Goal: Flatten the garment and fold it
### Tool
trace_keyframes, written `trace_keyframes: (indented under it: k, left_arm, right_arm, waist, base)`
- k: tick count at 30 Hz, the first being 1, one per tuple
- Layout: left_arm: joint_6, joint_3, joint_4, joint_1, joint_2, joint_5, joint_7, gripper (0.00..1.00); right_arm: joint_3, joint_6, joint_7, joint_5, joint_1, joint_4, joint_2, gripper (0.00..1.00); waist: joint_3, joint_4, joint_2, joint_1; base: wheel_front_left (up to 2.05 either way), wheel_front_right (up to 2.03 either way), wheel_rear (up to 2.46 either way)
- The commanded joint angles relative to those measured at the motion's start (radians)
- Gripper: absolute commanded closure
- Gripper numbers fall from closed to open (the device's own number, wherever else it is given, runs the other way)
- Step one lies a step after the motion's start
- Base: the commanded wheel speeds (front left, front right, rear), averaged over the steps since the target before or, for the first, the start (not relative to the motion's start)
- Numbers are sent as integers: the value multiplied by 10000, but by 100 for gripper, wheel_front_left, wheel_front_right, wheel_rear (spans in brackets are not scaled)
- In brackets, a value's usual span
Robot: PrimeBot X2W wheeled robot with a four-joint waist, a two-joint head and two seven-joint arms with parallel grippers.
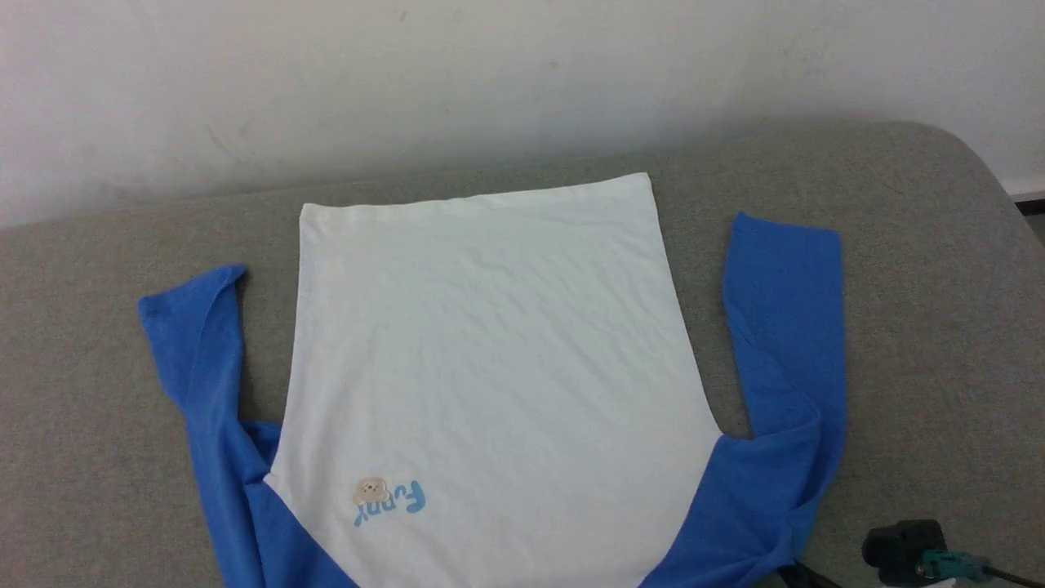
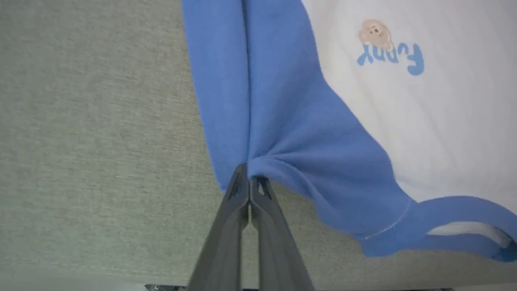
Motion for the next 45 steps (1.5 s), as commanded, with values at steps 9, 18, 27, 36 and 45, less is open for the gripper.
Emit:
trace_keyframes:
  k: [9,18,27,36,45]
  left_arm:
    - [-334,273,227,-629,-605,-283,-776,0]
    - [-337,2095,-315,-2150,-203,-46,-2380,0]
    - [-1258,2521,1849,-5759,971,-314,-1882,0]
    - [-2608,1352,5418,-9301,1674,-688,330,0]
    - [-3115,531,8444,-10511,2282,-777,2755,0]
  right_arm:
    - [-222,-21,-487,-633,152,-1466,717,0]
    - [-1395,-21,-1619,-1567,-475,-3090,1432,0]
    - [-1743,-21,-1508,-1648,-1615,-3575,1404,0]
    - [-1545,-21,-1581,-1503,-2442,-3369,1345,0]
    - [-1174,-21,-1733,-1299,-2850,-2941,1265,0]
  waist:
    - [94,69,0,1]
    - [250,179,0,1]
    - [1613,-33,0,1]
    - [2916,-454,0,1]
    - [3574,-1040,0,1]
  base:
    - [0,0,0]
    - [0,0,0]
    - [0,0,0]
    - [0,0,0]
    - [0,0,0]
